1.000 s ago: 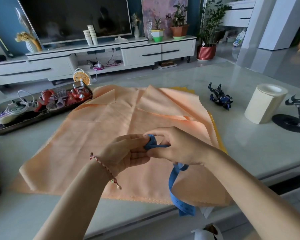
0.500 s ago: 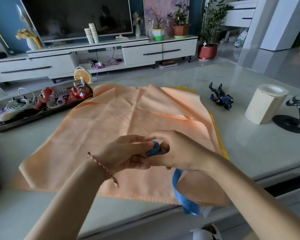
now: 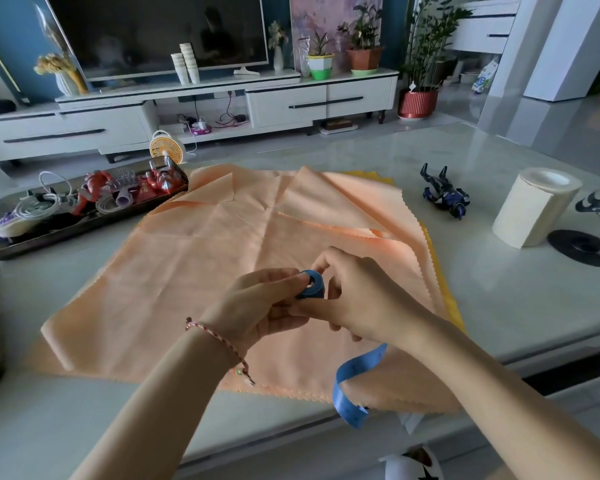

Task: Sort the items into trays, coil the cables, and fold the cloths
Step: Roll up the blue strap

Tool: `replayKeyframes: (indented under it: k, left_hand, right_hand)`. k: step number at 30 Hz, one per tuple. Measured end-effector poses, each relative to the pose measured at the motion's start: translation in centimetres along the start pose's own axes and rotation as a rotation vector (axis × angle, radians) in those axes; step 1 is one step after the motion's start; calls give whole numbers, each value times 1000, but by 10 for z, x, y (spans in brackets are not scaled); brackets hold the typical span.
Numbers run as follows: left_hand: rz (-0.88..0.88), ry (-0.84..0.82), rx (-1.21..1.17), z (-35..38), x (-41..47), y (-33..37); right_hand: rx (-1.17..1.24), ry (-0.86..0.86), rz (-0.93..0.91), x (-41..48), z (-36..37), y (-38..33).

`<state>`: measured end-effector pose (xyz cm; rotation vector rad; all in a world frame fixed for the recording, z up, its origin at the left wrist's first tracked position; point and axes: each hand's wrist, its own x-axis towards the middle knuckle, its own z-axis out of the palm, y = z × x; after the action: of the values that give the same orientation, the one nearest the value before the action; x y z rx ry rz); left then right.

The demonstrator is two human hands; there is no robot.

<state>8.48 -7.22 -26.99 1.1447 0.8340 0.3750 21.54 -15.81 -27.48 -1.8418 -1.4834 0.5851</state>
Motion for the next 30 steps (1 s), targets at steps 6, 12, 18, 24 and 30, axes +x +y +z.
replayKeyframes:
  k: [6, 12, 18, 24, 30]
  left_hand:
    - [-61, -168, 299, -18, -9, 20]
    - [33, -49, 41, -9, -5, 7]
    - [4, 0, -23, -3, -2, 0]
    - [-117, -219, 387, -17, -7, 23]
    - [29, -32, 95, -5, -3, 4]
  right_hand:
    - [179, -340, -40, -3, -12, 0]
    - [73, -68, -49, -2, -1, 0]
    - [-22, -53, -28, -1, 1, -3]
    - [205, -372, 6, -4, -11, -4]
    - [-124, 76, -55, -1, 0, -1]
